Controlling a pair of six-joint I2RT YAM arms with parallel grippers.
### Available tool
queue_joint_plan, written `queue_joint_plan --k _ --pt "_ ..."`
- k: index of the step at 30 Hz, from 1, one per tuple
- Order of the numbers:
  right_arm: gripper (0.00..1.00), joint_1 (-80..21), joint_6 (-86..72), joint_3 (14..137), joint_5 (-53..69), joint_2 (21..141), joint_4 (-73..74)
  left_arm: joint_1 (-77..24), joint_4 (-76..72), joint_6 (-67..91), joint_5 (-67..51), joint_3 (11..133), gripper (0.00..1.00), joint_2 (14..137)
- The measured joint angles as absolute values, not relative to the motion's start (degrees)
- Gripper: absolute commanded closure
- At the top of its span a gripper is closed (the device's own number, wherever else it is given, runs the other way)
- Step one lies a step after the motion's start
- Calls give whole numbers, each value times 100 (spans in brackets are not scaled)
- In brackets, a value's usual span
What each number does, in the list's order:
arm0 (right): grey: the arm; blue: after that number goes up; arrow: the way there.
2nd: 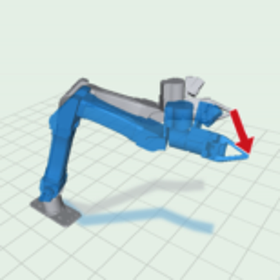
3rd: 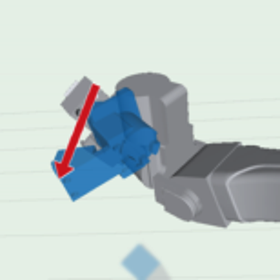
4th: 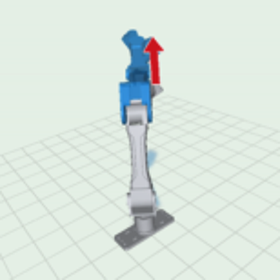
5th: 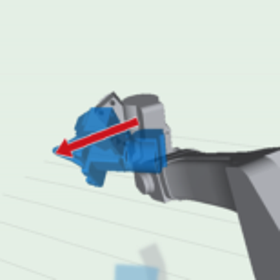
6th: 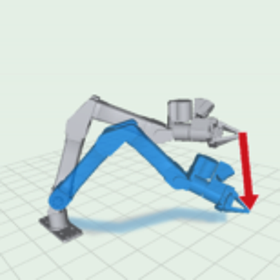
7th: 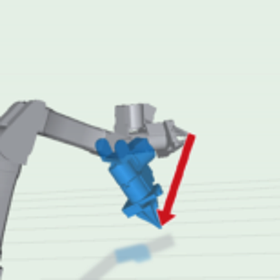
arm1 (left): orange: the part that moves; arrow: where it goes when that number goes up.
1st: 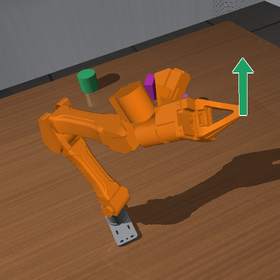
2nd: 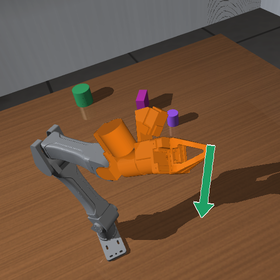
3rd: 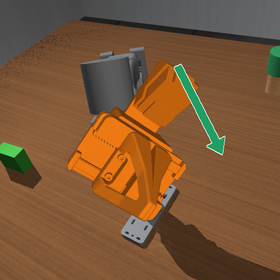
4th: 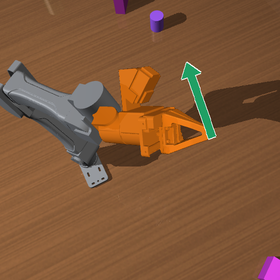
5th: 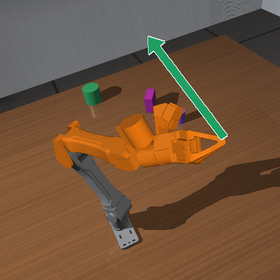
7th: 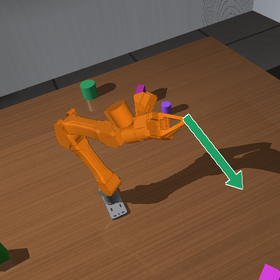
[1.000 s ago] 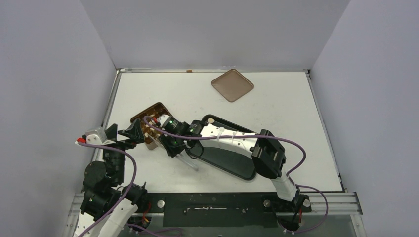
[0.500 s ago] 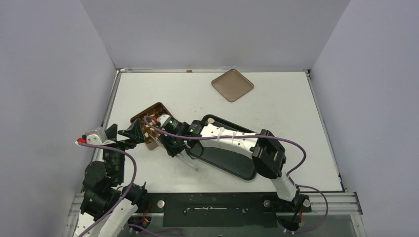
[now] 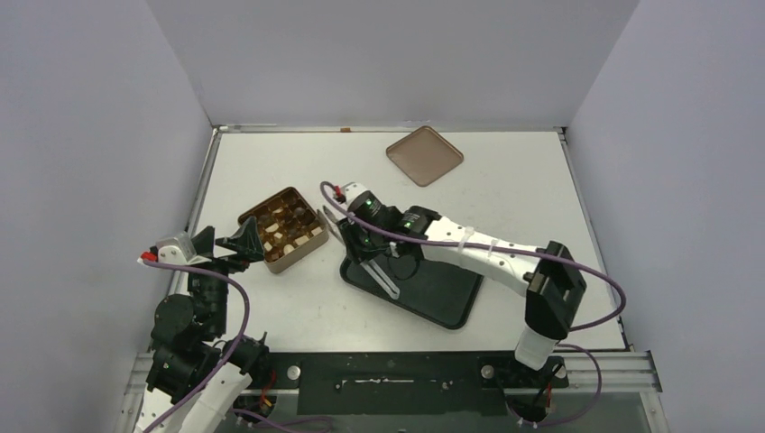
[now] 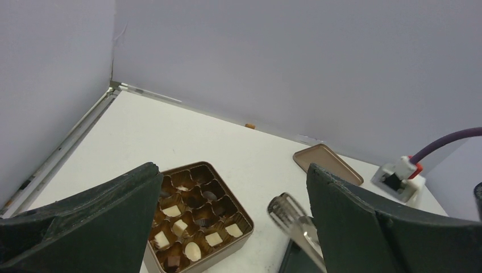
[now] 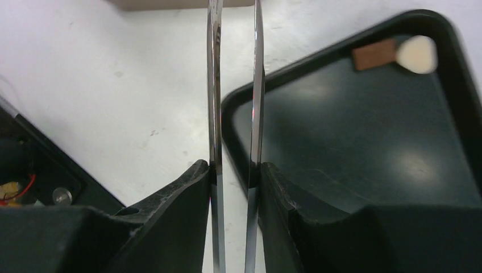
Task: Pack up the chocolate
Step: Place the fake chocolate in the packing box, then place the clamp at the center of the board.
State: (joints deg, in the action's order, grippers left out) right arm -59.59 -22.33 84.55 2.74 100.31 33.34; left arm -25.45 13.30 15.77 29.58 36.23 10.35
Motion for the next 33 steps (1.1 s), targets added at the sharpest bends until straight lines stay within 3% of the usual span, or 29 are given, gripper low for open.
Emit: queue_joint_plan --k 15,26,33 --pt "65 -3223 -2224 6818 -228 8720 3240 -2545 1326 1577 2908 3623 3 1041" --pt "61 -1181 -1765 6748 -523 9260 2862 -2574 1321 1577 2862 3623 3 1046" --pt "57 -716 -1463 6910 -650 10020 2873 -2606 1319 1577 2858 3623 3 1059"
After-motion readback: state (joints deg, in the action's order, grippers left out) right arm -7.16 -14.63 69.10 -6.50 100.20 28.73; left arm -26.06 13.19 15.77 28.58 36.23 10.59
